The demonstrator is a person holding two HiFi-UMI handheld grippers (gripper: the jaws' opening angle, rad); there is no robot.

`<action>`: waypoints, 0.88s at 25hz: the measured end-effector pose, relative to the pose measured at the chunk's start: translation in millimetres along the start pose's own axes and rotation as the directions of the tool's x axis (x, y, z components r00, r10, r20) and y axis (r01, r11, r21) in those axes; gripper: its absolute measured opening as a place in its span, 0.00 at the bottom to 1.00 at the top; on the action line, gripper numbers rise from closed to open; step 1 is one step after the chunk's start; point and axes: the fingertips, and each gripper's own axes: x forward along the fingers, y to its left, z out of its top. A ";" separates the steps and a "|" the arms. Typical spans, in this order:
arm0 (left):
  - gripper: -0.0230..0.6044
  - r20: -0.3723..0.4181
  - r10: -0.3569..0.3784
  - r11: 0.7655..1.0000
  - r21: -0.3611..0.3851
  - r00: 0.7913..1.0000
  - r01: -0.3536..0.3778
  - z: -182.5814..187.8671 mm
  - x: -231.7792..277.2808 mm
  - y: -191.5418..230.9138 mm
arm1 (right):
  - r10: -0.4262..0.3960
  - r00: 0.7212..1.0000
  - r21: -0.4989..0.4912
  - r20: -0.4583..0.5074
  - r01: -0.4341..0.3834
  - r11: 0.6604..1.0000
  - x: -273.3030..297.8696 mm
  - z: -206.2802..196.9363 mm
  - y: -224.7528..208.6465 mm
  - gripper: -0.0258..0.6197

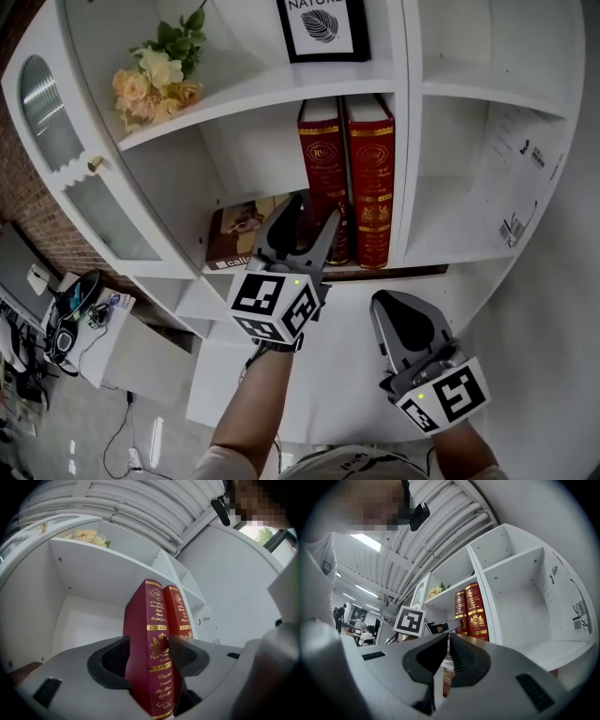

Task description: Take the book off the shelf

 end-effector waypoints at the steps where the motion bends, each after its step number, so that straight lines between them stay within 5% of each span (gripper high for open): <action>1: 0.44 0.002 0.007 1.000 0.001 1.000 -0.007 1.0 -1.6 3.5 | -0.001 1.000 0.001 -0.002 0.001 1.000 1.4 -1.3 0.6 0.07; 14: 0.44 0.018 0.077 0.997 0.019 0.997 -0.078 14.2 -3.2 18.2 | 0.010 1.000 0.021 -0.014 -0.010 1.000 10.3 -12.2 -2.0 0.07; 22: 0.55 0.049 0.183 0.982 0.031 0.982 -0.185 41.8 0.1 31.3 | 0.021 1.000 0.034 -0.003 -0.020 0.999 9.1 -12.8 -9.9 0.07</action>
